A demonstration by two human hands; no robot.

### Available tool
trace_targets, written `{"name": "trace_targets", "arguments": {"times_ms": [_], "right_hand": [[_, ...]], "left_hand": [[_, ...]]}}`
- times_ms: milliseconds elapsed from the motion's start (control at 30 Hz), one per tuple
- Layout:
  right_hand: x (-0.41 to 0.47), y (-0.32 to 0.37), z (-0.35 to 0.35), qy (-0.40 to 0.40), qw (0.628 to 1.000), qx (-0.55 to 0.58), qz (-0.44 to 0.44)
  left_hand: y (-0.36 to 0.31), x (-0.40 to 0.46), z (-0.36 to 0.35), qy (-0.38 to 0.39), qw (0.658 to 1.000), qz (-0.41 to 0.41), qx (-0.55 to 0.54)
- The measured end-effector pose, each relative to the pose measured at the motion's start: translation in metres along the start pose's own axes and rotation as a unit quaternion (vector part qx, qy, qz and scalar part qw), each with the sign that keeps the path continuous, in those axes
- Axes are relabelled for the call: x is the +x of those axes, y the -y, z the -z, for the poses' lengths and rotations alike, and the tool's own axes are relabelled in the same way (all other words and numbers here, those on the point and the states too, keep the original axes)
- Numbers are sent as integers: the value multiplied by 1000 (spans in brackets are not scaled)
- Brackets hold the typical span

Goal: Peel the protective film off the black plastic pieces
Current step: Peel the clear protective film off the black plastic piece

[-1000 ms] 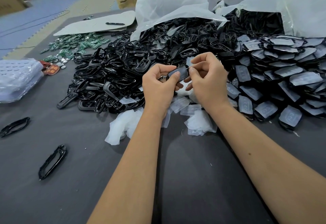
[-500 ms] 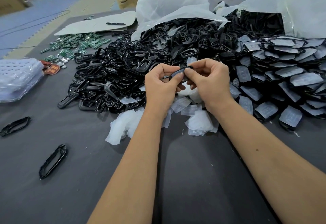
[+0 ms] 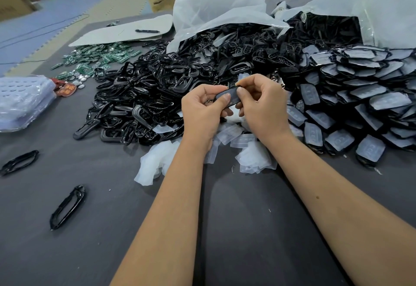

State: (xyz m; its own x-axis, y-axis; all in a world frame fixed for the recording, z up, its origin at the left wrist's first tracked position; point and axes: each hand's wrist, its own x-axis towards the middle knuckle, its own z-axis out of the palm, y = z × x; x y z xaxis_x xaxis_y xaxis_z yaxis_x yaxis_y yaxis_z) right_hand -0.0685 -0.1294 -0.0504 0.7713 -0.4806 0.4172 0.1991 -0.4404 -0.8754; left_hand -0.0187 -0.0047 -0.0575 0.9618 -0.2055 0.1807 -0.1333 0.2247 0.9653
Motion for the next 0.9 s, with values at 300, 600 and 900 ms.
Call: {"name": "trace_targets", "arguments": {"times_ms": [300, 600, 900], "right_hand": [[2, -2, 2, 7, 997, 73, -15], [-3, 6, 5, 116, 985, -18, 128], [2, 6, 4, 45, 993, 108, 11]], "left_hand": [[-4, 0, 0, 13, 999, 27, -18], [-21, 5, 12, 0, 964, 151, -219], [-26, 3, 12, 37, 945, 211, -247]]}}
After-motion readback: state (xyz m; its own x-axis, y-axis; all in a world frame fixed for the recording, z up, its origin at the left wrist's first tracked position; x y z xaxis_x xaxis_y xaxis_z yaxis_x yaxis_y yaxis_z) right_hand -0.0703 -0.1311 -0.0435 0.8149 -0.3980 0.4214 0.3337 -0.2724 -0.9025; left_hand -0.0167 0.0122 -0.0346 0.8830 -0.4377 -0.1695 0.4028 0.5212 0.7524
